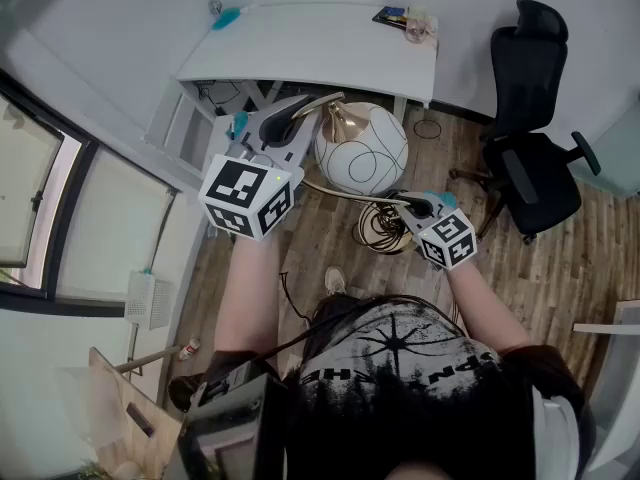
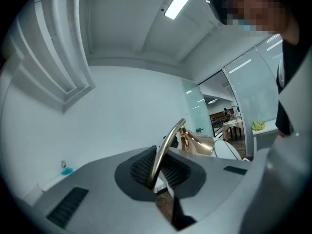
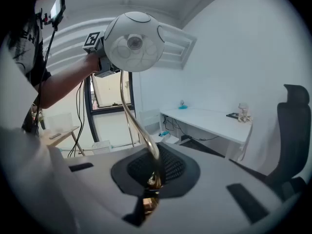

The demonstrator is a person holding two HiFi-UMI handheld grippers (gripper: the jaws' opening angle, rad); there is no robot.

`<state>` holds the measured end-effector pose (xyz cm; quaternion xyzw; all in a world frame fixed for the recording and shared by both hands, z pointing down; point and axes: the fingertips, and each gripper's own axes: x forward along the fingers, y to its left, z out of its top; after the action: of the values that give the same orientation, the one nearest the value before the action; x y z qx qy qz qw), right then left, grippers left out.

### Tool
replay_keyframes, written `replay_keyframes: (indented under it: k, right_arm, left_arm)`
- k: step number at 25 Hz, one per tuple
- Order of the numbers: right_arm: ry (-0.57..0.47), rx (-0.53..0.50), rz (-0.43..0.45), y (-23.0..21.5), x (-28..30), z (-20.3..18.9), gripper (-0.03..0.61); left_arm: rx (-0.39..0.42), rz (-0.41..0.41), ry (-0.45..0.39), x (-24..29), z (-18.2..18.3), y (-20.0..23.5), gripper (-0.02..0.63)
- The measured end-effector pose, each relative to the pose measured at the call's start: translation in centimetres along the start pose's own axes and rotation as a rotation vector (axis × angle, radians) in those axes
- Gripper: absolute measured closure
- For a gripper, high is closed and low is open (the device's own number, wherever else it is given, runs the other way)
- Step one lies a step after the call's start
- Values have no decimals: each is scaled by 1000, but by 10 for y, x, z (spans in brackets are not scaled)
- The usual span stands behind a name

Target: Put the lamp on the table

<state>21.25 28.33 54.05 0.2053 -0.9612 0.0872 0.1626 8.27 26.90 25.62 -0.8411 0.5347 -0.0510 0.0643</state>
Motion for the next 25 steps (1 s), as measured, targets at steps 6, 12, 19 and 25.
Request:
replay_keyframes:
  k: [6, 12, 19, 25]
  right_arm:
    - [-5, -3, 5, 5, -5, 1, 561]
    - [6, 4, 5, 3, -4, -1, 560]
    - [24, -1, -3, -3, -4, -6, 560]
    - [43, -9, -6, -10, -3, -12, 560]
  left_arm:
    - [0, -1, 0, -5, 4, -4, 583]
    - [-8, -1, 7, -3, 1, -4, 583]
    - [-24, 7, 8, -3, -6, -4, 583]
    - [-41, 7, 1, 1, -15, -3, 584]
